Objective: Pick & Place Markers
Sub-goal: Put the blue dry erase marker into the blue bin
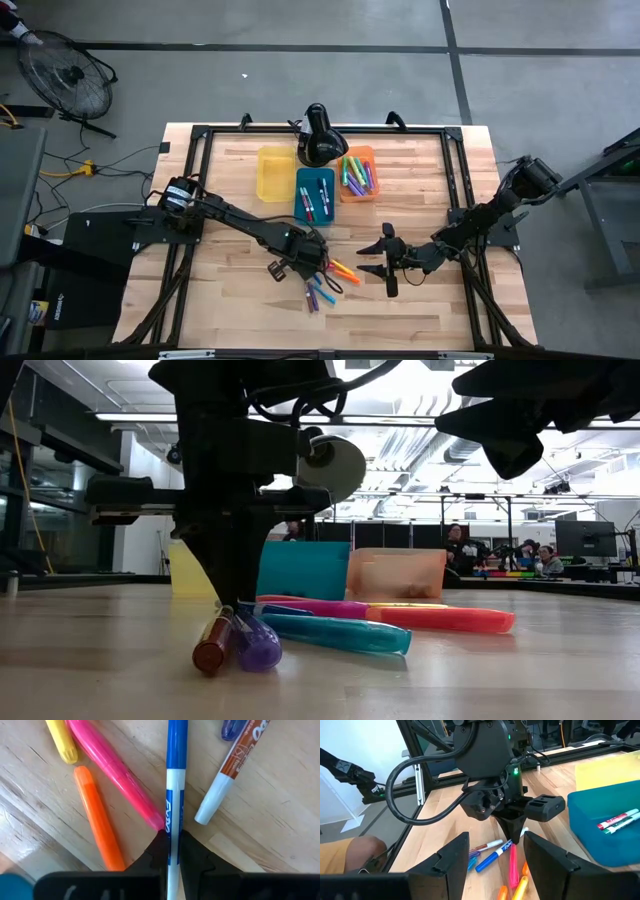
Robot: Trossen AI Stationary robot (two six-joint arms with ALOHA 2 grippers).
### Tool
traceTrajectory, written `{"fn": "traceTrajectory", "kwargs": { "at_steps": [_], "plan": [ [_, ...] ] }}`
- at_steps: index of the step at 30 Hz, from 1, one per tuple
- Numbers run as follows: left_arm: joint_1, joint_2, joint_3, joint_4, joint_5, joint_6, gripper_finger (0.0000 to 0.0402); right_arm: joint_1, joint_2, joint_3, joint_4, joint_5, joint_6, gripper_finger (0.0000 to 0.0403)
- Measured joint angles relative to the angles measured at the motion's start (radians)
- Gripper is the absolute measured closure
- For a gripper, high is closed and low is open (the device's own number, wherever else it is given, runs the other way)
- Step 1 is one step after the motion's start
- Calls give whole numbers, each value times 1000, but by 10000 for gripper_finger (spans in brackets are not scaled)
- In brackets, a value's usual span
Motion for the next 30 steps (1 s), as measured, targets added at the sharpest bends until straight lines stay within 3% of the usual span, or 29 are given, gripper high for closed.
{"fn": "traceTrajectory", "kwargs": {
  "at_steps": [14, 30],
  "plan": [
    [-3, -97, -6, -203, -101, -80, 398, 0, 0, 0, 0, 0, 0, 226],
    [-1, -97, -3, -156, -111, -89, 399, 0, 0, 0, -16, 9, 1, 226]
  ]
}}
